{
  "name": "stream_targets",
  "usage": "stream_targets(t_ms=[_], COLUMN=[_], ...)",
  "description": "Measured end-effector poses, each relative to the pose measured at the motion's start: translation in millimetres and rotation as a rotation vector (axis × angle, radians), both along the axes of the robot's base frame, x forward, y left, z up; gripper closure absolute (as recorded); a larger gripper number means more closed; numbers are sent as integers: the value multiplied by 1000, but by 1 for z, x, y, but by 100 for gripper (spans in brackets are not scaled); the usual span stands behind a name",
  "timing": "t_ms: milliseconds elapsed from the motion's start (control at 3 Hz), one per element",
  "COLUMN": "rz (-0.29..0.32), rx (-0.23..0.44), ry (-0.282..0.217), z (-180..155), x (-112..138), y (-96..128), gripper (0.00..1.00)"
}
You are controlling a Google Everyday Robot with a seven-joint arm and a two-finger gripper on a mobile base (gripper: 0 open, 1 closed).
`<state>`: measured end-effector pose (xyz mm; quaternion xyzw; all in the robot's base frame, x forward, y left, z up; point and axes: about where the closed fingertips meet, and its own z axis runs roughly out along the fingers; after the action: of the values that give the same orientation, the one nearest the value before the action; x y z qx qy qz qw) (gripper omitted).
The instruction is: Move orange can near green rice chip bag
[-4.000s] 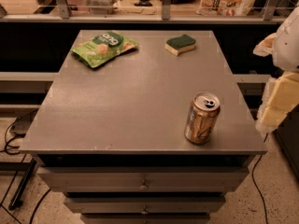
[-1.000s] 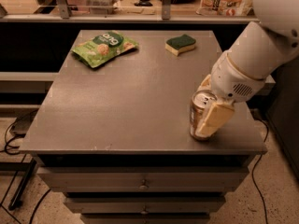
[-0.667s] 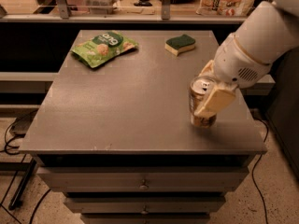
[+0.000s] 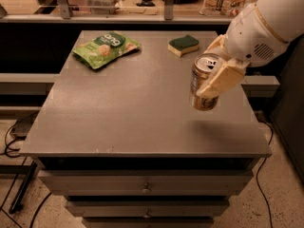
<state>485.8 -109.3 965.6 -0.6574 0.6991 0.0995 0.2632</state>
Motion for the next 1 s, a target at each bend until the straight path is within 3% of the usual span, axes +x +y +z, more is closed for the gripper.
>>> stream_targets(t_ms=[333,667,1000], rz=[-30,-71,-104], rx=[53,170,246], ry=[-9,-40,-69], z=[-4,-6,-4], x=[5,29,68], y=[4,27,49], gripper=[100,100,100])
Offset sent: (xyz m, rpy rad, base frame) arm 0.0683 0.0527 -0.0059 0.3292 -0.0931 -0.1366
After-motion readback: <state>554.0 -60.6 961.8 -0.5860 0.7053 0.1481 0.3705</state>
